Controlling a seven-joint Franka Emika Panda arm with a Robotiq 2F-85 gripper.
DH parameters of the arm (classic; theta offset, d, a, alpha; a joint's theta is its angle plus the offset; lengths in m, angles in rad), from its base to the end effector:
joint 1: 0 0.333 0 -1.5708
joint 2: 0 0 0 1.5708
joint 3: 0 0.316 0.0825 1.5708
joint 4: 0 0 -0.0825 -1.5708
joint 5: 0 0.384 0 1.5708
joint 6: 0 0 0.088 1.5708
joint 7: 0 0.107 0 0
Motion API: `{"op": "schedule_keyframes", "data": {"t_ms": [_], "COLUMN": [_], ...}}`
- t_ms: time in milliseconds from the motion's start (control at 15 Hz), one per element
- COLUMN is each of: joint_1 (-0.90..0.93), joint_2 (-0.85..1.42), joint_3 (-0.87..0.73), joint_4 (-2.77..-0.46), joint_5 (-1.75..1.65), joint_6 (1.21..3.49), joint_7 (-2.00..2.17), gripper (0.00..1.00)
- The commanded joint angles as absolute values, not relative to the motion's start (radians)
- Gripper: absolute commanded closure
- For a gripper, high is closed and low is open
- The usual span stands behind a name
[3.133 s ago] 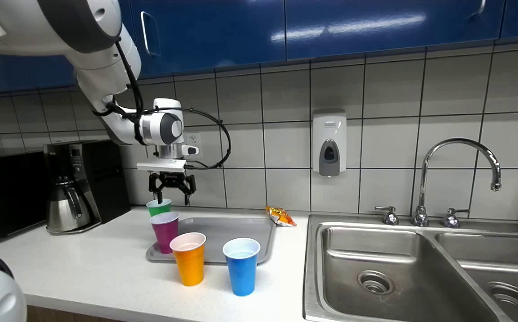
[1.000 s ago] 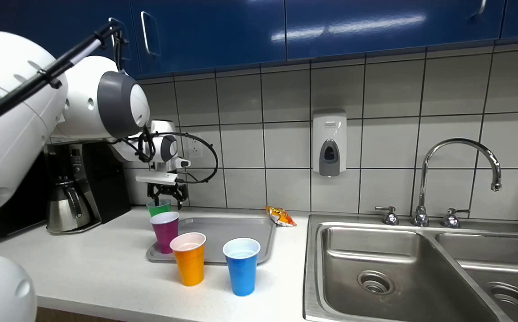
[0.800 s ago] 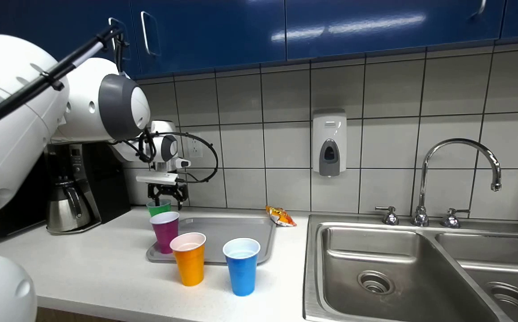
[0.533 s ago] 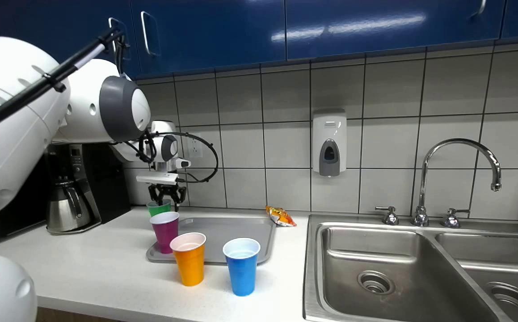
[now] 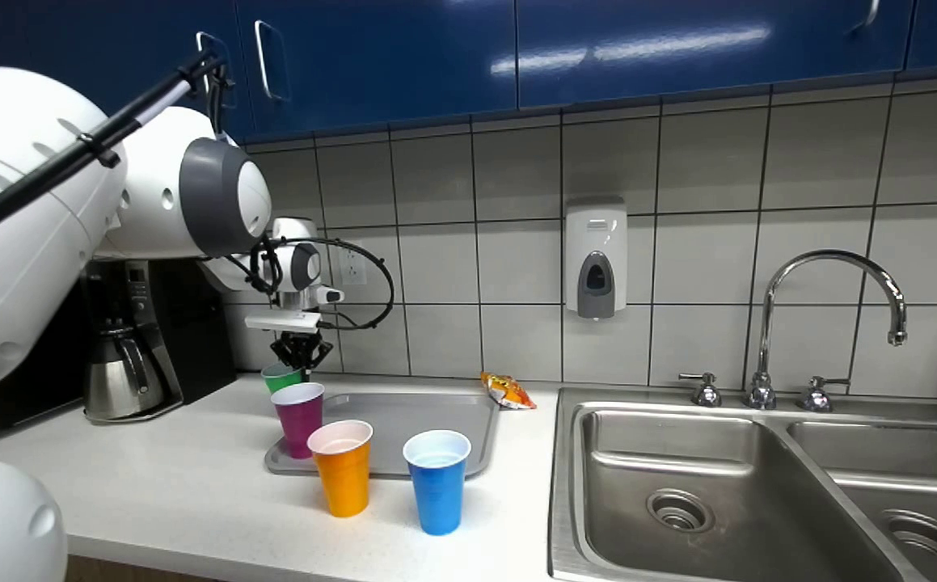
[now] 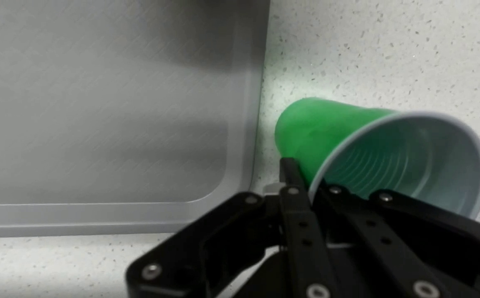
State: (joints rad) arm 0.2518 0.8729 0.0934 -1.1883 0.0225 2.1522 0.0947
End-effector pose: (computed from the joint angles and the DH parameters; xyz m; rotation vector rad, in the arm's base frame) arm 0.7314 0.2417 0.2681 -3.0164 -0.3063 -0.1100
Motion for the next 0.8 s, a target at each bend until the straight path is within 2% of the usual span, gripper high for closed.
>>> {"op": "schedule_keyframes", "data": {"t_ms": [0, 733], "joint_1": [0.248, 0.230], "joint_2": [0.883, 0.799], "joint_3": [0.105, 0.091], "joint_4": [-1.142, -1.199], "joint_5": [0.022, 0.027], "joint_6": [2.117, 2.134], "joint_7": [0.078, 0.089], "gripper": [1.00, 0.99]}}
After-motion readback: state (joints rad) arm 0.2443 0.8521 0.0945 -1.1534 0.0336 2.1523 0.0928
